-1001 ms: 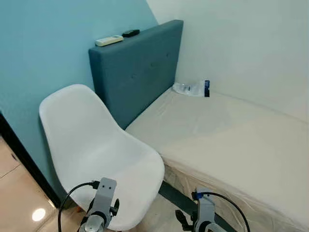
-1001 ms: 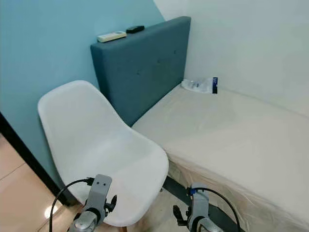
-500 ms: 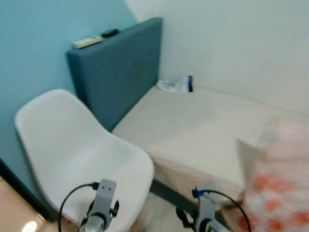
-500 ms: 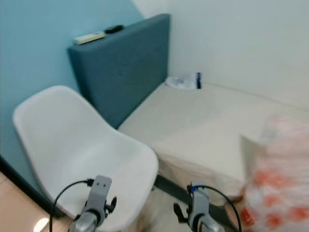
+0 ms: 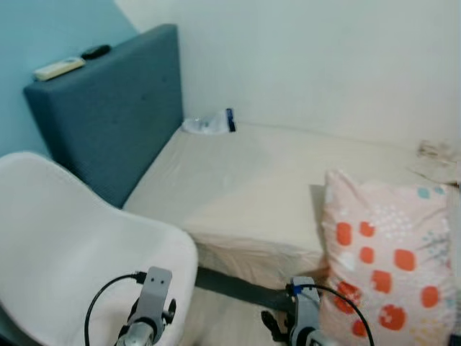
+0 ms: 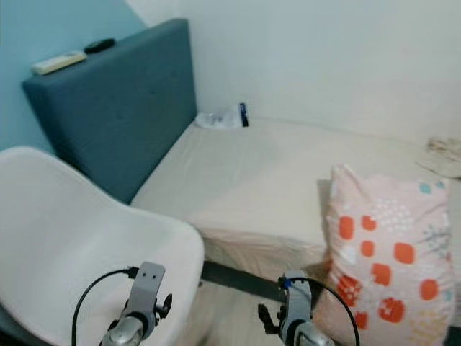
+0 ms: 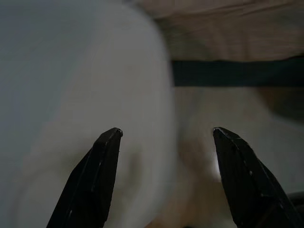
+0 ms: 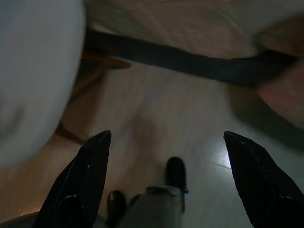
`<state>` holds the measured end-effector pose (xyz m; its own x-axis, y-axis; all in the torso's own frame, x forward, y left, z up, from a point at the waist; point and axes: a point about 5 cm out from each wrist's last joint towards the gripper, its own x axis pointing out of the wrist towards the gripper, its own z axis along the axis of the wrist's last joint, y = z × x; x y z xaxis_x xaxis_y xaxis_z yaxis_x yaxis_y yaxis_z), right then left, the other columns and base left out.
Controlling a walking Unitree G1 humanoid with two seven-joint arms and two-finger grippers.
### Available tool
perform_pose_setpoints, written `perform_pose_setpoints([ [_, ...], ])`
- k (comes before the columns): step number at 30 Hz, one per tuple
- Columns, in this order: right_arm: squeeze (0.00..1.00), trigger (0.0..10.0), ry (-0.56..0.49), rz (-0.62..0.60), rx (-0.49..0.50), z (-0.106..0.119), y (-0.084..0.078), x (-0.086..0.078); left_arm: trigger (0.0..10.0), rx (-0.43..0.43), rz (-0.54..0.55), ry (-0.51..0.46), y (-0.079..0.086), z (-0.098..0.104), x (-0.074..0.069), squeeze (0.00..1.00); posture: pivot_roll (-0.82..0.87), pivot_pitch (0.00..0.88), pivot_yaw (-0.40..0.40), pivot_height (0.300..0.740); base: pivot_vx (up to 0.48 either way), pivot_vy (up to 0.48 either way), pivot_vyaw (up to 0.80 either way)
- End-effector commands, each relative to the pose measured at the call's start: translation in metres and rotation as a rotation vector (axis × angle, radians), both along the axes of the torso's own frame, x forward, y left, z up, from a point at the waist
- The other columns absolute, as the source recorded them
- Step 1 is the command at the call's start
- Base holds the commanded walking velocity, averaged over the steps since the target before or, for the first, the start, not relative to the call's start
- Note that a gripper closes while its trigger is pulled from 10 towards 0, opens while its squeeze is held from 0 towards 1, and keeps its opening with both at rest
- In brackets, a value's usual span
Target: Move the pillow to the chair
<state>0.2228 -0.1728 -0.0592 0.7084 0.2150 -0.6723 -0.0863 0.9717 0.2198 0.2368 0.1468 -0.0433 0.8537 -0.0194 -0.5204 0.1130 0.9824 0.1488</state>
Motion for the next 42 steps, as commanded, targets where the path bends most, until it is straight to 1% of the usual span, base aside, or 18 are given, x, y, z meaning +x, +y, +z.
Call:
perform_pose_setpoints([
  [1, 0.00, 10.0, 0.008, -0.008, 0.012, -0.0015, 0.0027, -0.0019, 10.0, 0.001, 0.009, 0.017, 0.0031, -0.0029, -0.0038, 0.00, 0.03, 0.025, -0.029, 0.740, 0.000, 0.000, -0.74],
  [15, 0.00, 10.0, 0.009, -0.012, 0.016, -0.0016, 0.0048, -0.0016, 10.0, -0.001, 0.000, 0.018, 0.0032, -0.0024, -0.0028, 0.00, 0.03, 0.025, -0.026, 0.740, 0.000, 0.000, -0.75],
  [21, 0.00, 10.0, -0.008, -0.025, 0.007, -0.0001, 0.0035, 0.0003, 10.0, -0.003, 0.000, 0.017, 0.0024, -0.0020, -0.0020, 0.00, 0.03, 0.022, -0.027, 0.740, 0.000, 0.000, -0.72],
  [36, 0.00, 10.0, -0.015, -0.036, -0.001, 0.0008, 0.0008, 0.0014, 10.0, -0.009, -0.004, 0.017, 0.0001, -0.0018, -0.0015, 0.00, 0.02, 0.021, -0.030, 0.740, 0.000, 0.000, 0.00],
  [42, 0.00, 10.0, -0.016, -0.038, -0.009, 0.0011, -0.0013, 0.0017, 10.0, -0.032, -0.027, 0.000, -0.0041, -0.0001, -0.0004, 0.00, 0.02, 0.018, -0.033, 0.740, 0.000, 0.000, 0.00],
])
